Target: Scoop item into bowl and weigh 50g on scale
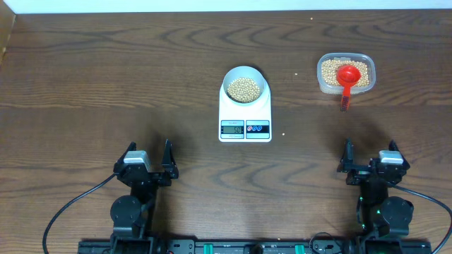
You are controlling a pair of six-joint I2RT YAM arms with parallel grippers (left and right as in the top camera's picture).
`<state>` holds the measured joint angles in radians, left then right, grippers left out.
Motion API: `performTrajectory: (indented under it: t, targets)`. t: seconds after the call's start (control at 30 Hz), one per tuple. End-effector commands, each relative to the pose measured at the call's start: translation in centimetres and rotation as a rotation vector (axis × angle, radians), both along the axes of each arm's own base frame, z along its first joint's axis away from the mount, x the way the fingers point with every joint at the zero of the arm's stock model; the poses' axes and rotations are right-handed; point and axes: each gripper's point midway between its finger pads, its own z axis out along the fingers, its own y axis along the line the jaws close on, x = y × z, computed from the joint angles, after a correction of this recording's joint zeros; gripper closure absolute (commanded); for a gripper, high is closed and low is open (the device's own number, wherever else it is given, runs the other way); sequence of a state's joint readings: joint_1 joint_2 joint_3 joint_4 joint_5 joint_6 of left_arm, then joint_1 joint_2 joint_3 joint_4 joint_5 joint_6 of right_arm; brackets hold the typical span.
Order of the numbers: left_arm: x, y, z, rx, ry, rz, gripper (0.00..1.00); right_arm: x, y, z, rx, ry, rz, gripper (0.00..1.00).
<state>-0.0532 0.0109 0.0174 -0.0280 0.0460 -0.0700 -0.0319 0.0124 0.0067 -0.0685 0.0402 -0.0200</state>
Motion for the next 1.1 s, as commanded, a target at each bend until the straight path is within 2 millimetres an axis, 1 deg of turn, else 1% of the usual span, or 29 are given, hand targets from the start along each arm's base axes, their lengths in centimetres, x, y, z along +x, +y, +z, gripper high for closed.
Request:
performTrajectory:
  t: [0.0,0.1,1.07]
  targets:
    - [-0.1,0.67,-1.57,0.02,0.05,0.034,0.11,-0.01,0.72,-0.06,-0.062,0.004,0.037,0.01]
    - [-0.1,0.67,-1.57,0.02,0.05,0.034,0.11,0.0,0.88,-0.05,-0.081,0.005,0.045,0.01]
    - [-0.1,0.67,-1.57,0.02,0.05,0.034,0.11,0.0,0.86,-0.01,-0.081,0.003,0.044,0.01]
